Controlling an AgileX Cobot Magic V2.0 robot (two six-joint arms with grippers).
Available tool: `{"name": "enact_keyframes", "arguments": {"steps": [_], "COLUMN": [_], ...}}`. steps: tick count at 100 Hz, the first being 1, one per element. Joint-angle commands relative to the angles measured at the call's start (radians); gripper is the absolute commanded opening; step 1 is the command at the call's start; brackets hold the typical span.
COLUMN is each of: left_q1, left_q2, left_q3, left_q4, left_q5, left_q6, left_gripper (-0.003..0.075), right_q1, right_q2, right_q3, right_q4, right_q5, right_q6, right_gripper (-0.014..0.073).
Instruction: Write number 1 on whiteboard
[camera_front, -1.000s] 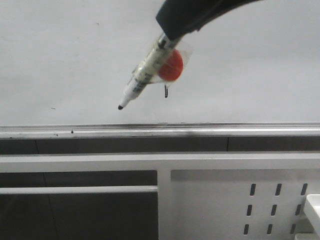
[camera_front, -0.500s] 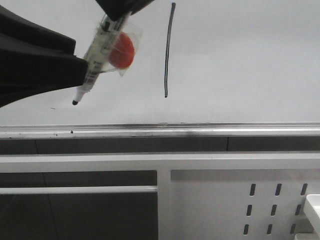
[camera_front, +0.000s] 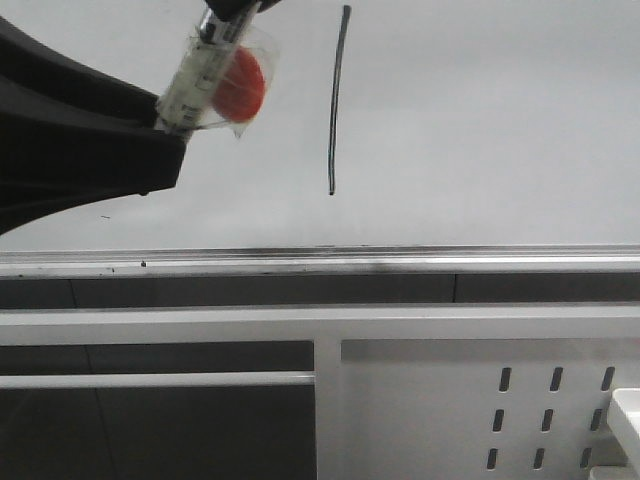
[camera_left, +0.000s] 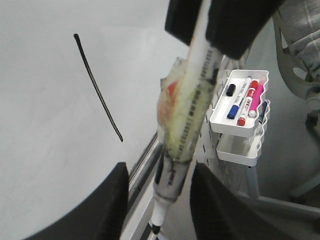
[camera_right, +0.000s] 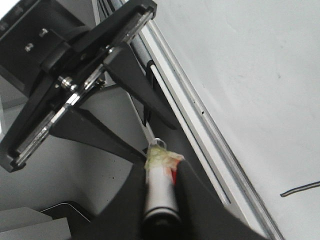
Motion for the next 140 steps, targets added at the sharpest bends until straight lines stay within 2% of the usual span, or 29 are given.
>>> {"name": "enact_keyframes", "arguments": {"steps": [1, 19, 55, 65, 74, 119, 129, 140], "left_q1": [-0.008, -0.008, -0.008, -0.008, -0.008, -0.008, -0.008, -0.008], "left_q2": [-0.008, -0.006, 0.021, 0.021, 0.021, 0.021, 0.021, 0.021], "left_q3": [-0.033, -0.033, -0.033, -0.033, -0.033, -0.033, -0.028, 0.004], "left_q4": [-0.037, -0.037, -0.037, -0.037, -0.037, -0.076, -0.119, -0.185], "left_q5": [-0.064, -0.064, -0.078, -0.094, -0.094, -0.094, -0.099, -0.113], "left_q6": [-0.014, -0.014, -0.014, -0.014, -0.014, -0.016, -0.019, -0.019], "left_gripper": [0.0252, 0.0206, 0.0185, 0.0101, -0.0022, -0.002, -0.002, -0.002], "right_q1": [0.004, 0.004, 0.006, 0.006, 0.006, 0.006, 0.006, 0.003], "right_q2": [-0.018, -0.018, -0.018, -0.018, -0.018, -0.018, -0.025, -0.048], "right_q3": [-0.037, -0.037, -0.037, -0.037, -0.037, -0.037, -0.037, -0.037], "right_q4": [0.017, 0.035, 0.044, 0.044, 0.044, 0.044, 0.044, 0.044], "right_q5": [-0.068, -0.072, -0.077, -0.077, -0.077, -0.053, -0.045, -0.045], "right_q6": [-0.01, -0.01, -0.01, -0.01, -0.01, -0.01, -0.01, -0.01], "right_gripper": [-0.0069, -0.0069, -0.0069, -0.0069, -0.0069, -0.0067, -0.0018, 0.0118]}}
